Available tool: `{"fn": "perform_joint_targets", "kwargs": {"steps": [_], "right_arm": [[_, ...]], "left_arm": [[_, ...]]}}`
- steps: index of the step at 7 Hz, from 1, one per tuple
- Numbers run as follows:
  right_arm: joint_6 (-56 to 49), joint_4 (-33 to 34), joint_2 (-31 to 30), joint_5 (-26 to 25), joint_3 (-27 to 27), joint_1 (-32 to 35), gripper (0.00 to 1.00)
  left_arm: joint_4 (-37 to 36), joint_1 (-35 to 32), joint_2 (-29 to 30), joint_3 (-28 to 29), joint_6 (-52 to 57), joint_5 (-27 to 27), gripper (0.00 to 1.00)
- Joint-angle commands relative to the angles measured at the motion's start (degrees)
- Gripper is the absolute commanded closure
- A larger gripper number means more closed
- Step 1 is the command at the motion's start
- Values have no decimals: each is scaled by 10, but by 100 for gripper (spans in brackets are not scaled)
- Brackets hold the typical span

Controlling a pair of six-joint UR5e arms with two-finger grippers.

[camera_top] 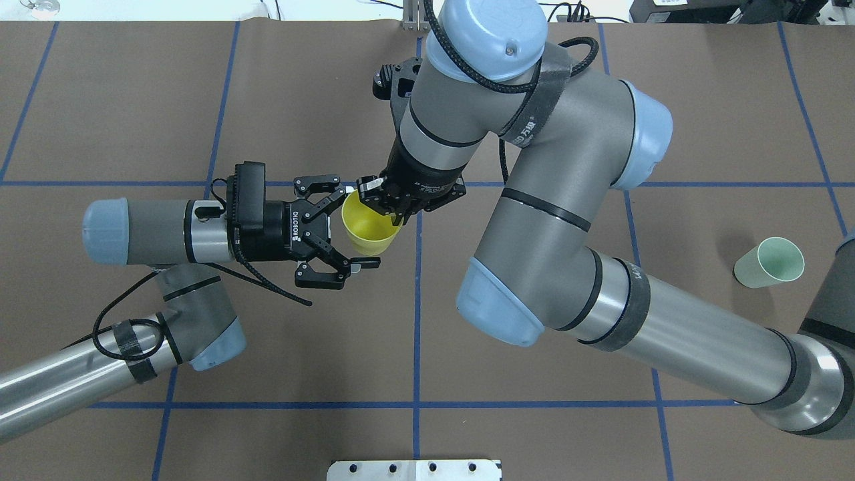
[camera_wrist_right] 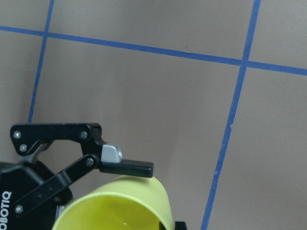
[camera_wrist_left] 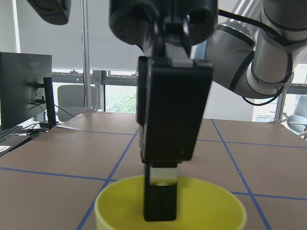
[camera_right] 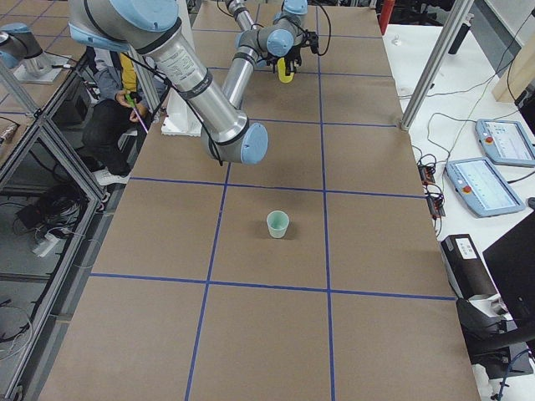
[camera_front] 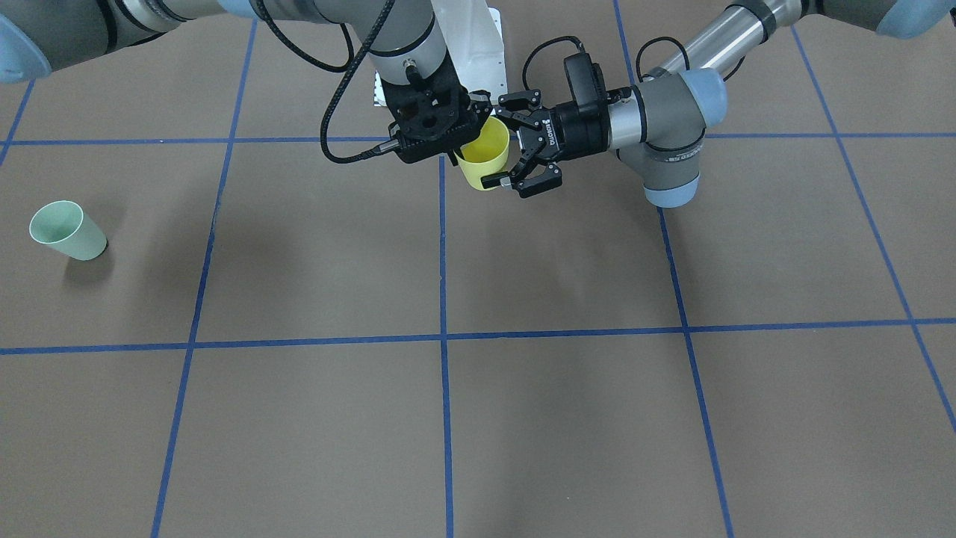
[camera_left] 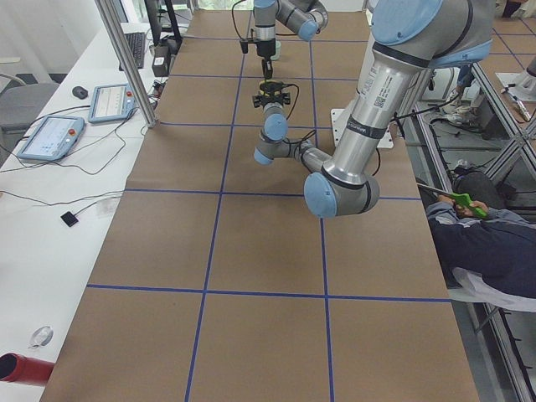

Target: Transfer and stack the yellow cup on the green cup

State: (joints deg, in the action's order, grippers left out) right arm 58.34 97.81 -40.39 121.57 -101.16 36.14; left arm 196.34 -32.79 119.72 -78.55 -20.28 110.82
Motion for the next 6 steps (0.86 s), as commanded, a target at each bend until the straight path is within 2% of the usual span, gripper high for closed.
{"fn": "perform_joint_targets", "kwargs": {"steps": [1, 3, 5, 6], "right_arm": [[-2, 0, -39, 2, -21, 39, 100], [-7, 2, -64, 4, -20, 105, 100], [-9, 4, -92, 11, -19, 171, 100], [-26, 4, -107, 11, -18, 192, 100]], "left_arm": [[0, 0, 0, 0, 1, 0, 1], [-2, 0, 0, 0, -1, -3, 1], [-8, -10, -6, 0, -5, -51, 1], [-14, -33, -28, 1, -5, -72, 1]]}}
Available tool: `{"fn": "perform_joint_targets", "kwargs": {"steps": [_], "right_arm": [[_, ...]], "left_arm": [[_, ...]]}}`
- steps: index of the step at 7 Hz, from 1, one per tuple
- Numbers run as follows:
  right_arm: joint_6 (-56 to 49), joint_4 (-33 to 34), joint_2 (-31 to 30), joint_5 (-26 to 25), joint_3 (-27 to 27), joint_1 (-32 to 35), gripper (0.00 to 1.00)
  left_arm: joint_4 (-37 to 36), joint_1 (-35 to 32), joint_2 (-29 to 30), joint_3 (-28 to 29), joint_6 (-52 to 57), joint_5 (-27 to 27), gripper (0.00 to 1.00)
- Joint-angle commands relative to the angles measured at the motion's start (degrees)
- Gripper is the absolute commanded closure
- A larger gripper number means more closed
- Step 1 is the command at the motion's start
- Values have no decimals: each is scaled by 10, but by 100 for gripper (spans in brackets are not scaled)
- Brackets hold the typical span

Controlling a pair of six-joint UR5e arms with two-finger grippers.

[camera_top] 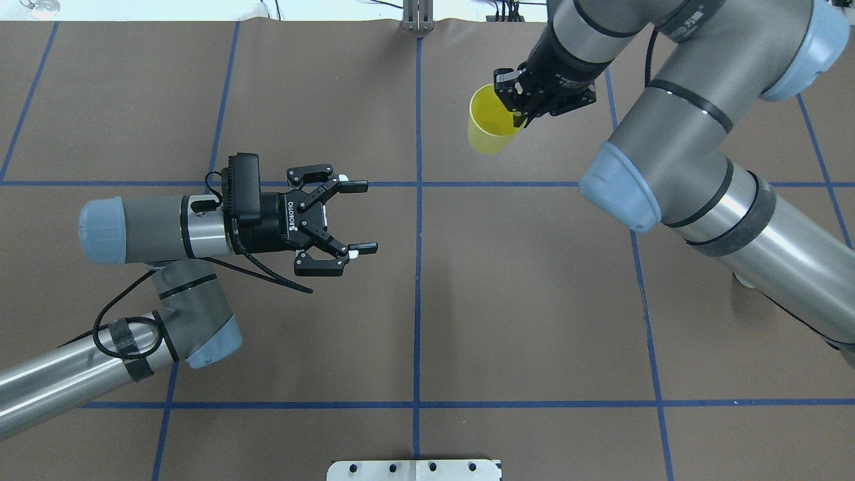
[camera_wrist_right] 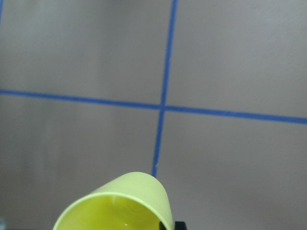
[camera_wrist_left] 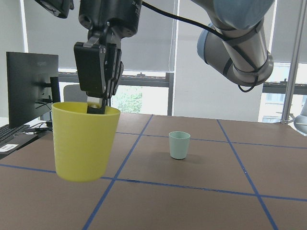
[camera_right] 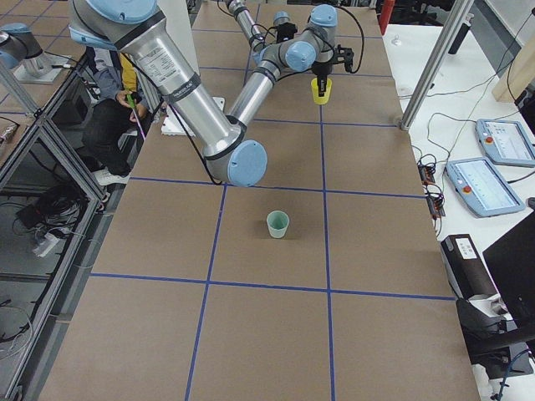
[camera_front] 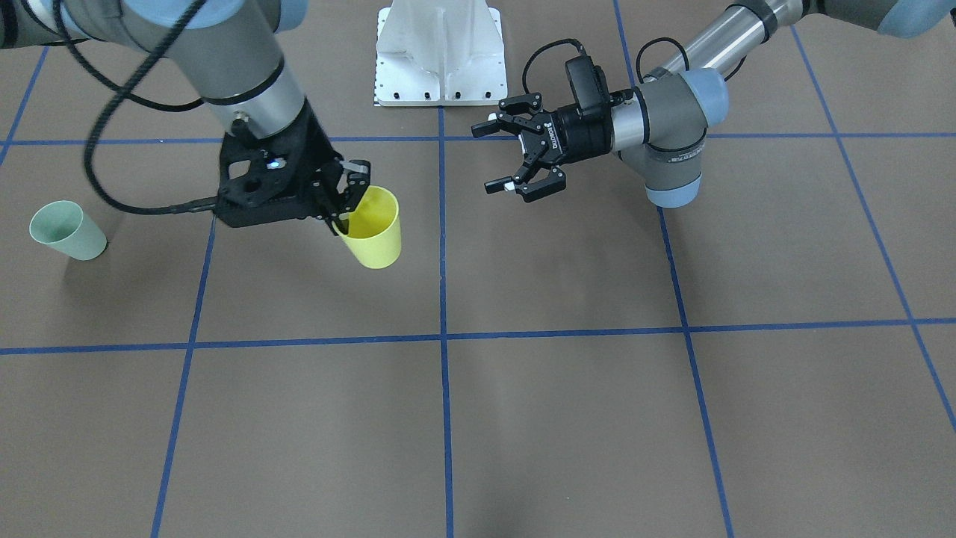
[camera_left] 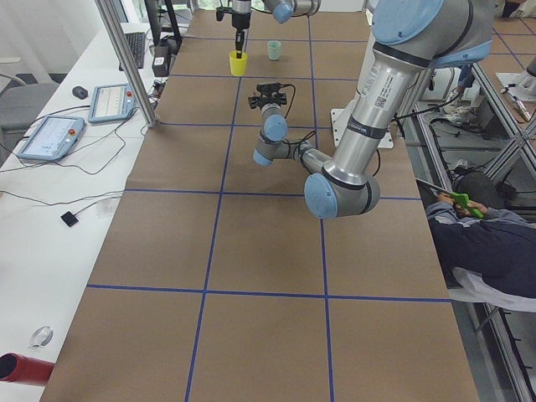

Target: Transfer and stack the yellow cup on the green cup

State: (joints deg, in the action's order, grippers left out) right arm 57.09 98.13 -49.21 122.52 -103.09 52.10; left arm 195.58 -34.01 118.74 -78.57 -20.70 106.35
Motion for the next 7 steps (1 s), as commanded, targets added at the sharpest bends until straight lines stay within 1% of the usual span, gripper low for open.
{"fn": "perform_joint_targets", "kwargs": {"steps": [1, 3, 4, 5, 6, 7], "right_arm": [[-59, 0, -32, 4, 2, 54, 100], [-116, 0, -75, 11, -6, 89, 100], [-159, 0, -108, 20, -21, 107, 100], [-181, 1, -139, 38, -38, 127, 100], [-197, 0, -163, 41, -49, 135, 100], [-203, 0, -182, 41, -59, 136, 100]], "left_arm": [[-28, -53, -36, 0, -1, -27, 1], [-96, -124, -75, -4, 0, -23, 1], [-151, -159, -97, -21, 0, -21, 1], [-238, -193, -127, -61, 5, -10, 1], [-337, -259, -147, -98, 7, 56, 1], [-393, -329, -162, -106, 7, 154, 2]]}}
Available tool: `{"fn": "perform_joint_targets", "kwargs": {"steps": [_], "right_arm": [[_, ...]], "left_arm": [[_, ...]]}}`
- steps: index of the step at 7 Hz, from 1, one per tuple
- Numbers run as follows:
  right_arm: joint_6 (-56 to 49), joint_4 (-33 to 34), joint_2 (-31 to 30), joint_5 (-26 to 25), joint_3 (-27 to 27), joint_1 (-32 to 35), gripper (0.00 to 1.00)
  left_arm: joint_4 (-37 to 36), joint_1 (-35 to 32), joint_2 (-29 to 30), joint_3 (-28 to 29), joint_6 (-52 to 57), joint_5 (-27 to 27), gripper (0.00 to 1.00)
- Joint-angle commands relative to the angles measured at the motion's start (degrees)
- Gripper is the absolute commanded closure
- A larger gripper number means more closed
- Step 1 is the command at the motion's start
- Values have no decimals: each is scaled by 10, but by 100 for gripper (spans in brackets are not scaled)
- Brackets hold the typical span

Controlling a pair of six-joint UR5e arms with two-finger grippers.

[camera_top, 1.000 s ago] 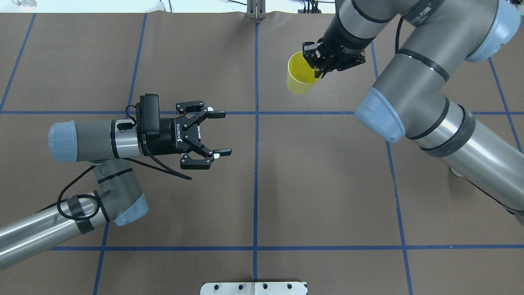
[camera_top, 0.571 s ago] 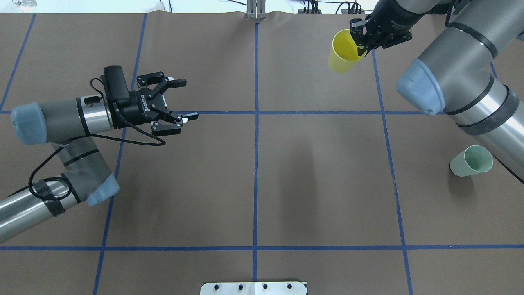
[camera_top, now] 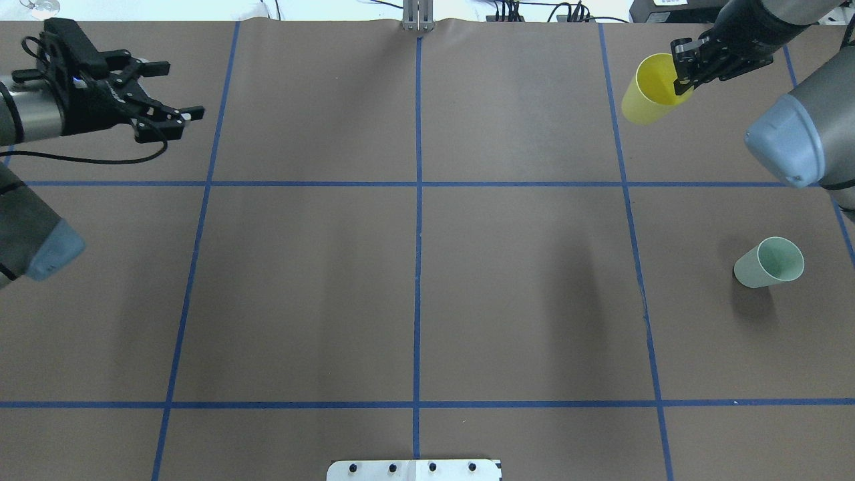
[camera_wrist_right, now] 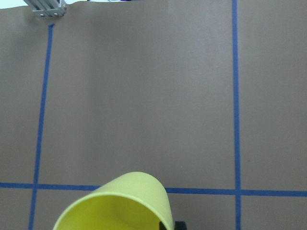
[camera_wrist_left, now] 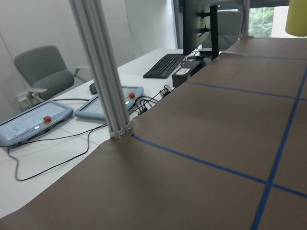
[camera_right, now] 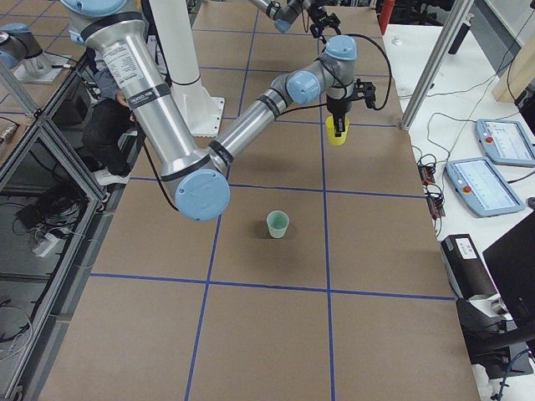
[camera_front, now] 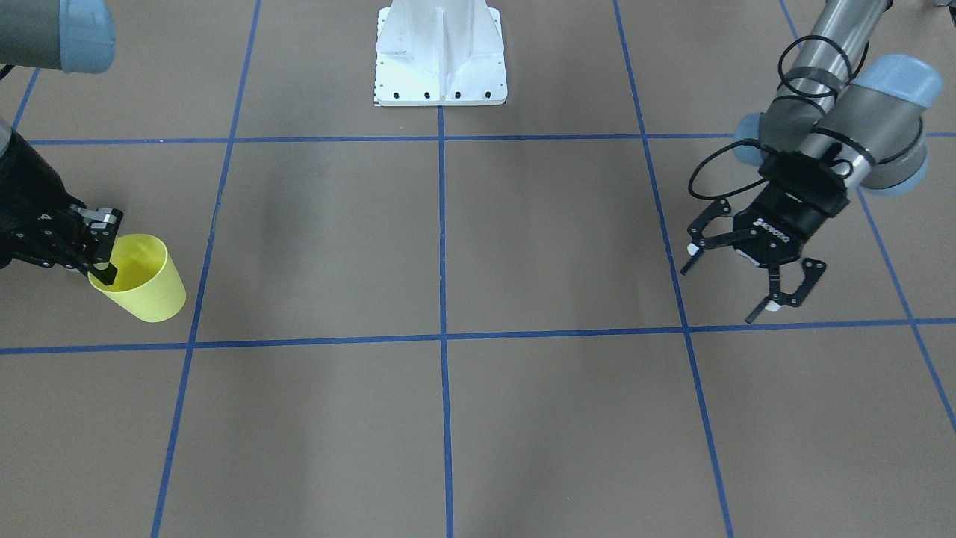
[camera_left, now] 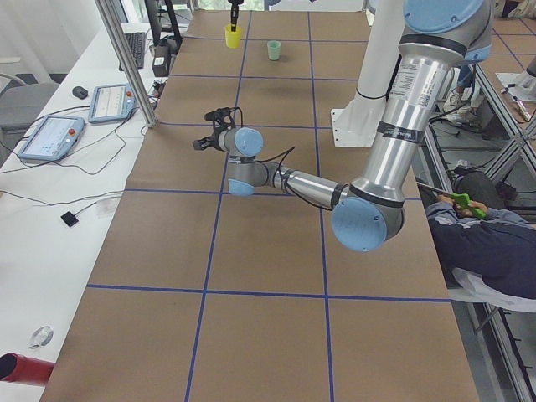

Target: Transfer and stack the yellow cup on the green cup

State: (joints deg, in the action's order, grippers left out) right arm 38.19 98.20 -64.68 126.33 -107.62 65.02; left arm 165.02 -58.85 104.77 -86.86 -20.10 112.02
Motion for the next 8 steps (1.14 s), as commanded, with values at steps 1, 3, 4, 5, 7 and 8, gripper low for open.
{"fn": "perform_joint_targets", "kwargs": {"steps": [1, 3, 4, 5, 7, 8], "right_arm": [[-38, -1, -50, 3, -23, 9, 100], [-99, -3, -93, 15, -36, 25, 100], [-117, -7, -122, 38, -49, 29, 100], [-144, -7, -144, 48, -56, 46, 100], [-174, -8, -200, 53, -87, 58, 100], [-201, -9, -221, 57, -89, 61, 100]], "left_arm": [[-143, -145, -25, -17, 2, 206, 2], [-208, -218, -72, -16, 7, 279, 0], [-229, -224, -101, -14, 55, 279, 0], [-283, -240, -118, -20, 83, 280, 0], [-310, -263, -159, -18, 88, 295, 0], [-315, -281, -187, -19, 89, 281, 0]]}}
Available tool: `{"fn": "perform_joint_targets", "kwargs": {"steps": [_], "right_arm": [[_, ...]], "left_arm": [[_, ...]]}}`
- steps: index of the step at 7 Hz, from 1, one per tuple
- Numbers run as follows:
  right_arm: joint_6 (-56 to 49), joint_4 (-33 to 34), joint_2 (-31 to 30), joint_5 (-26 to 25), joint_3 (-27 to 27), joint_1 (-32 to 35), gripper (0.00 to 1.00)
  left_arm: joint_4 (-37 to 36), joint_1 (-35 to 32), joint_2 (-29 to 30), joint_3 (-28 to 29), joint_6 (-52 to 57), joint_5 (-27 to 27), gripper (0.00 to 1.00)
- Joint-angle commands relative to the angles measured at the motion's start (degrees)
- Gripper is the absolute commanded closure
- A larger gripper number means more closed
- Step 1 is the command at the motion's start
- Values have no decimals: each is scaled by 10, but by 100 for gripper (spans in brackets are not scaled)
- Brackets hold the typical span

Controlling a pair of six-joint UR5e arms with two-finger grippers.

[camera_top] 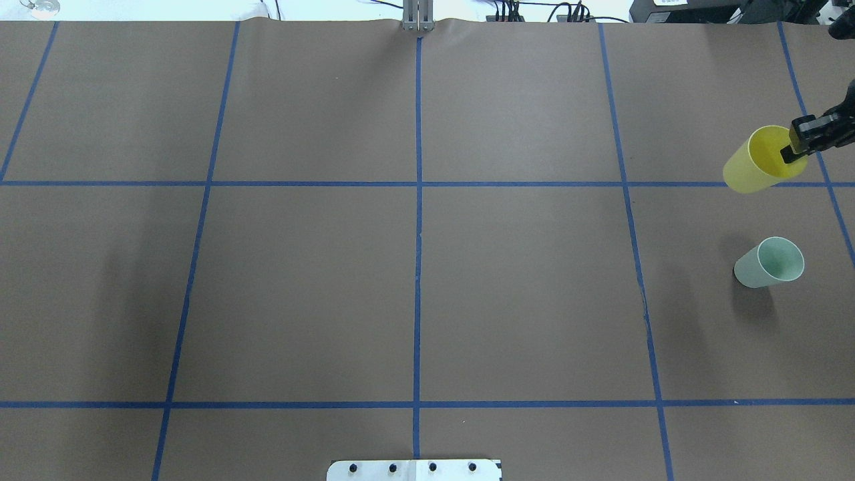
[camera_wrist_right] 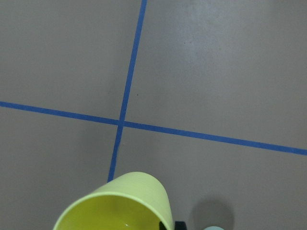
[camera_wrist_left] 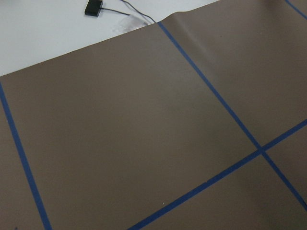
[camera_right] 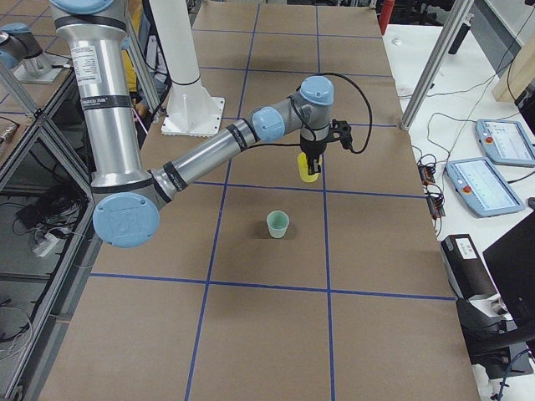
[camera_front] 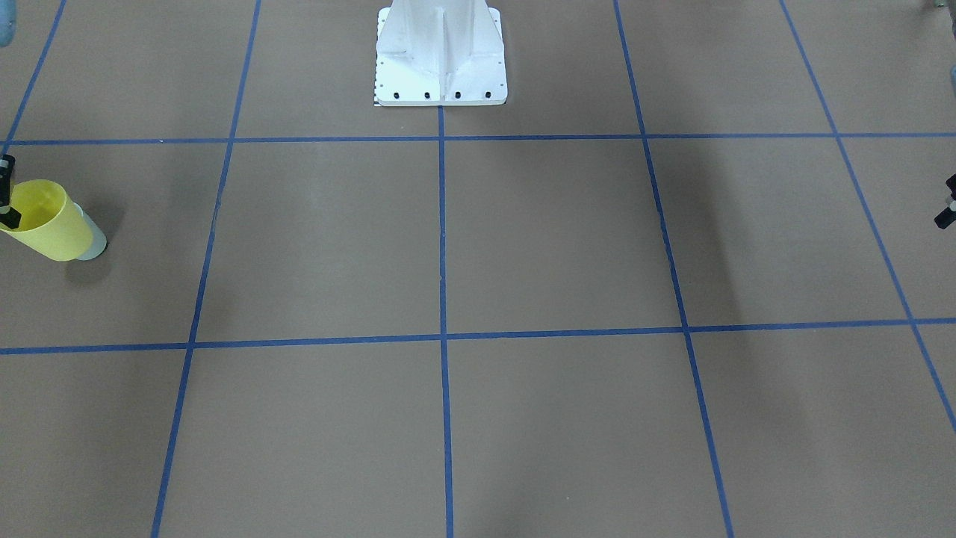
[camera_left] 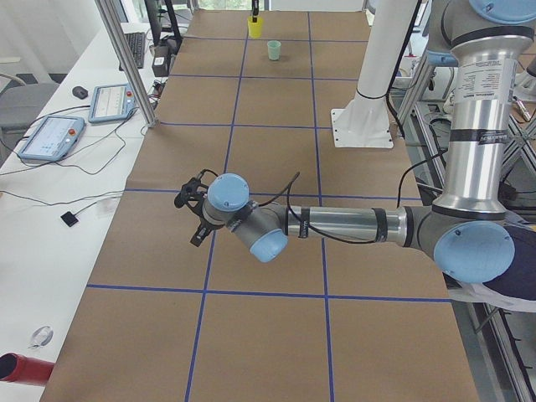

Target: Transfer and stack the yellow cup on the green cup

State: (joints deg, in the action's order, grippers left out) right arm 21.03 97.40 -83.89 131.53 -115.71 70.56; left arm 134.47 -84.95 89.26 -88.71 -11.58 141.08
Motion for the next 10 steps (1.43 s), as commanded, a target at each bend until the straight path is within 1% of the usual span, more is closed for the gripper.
{"fn": "perform_joint_targets", "kwargs": {"steps": [1, 2, 3, 4, 5, 6, 7, 8, 9, 10], "right_arm": [[-50, -2, -42, 5, -7, 8, 100], [-55, -12, -53, 5, -7, 10, 100], [-55, -20, -54, 5, -2, 9, 100], [-55, -21, -54, 5, -1, 9, 100], [-55, -21, -54, 5, -1, 10, 100], [-54, -21, -53, 5, 1, 9, 100], [-54, -22, -54, 15, 4, 9, 100], [-52, -23, -58, 26, 7, 8, 100], [-53, -27, -66, 29, 11, 8, 100], [-51, -60, -83, 31, 26, 8, 100]], "left_arm": [[-45, -41, -50, -2, 3, -16, 0], [-82, -53, -51, -5, 5, -30, 0], [-84, -49, -54, -10, 7, -48, 0], [-89, -28, -71, -9, 20, -65, 0], [-144, -7, -73, -9, 25, -66, 0], [-215, -8, -67, -10, 72, -67, 0], [-299, -20, -63, -14, 155, -66, 0], [-412, -29, -42, -43, 178, -66, 0], [-507, -31, -26, -94, 179, -67, 0], [-525, -34, -36, -122, 179, -66, 0]]}}
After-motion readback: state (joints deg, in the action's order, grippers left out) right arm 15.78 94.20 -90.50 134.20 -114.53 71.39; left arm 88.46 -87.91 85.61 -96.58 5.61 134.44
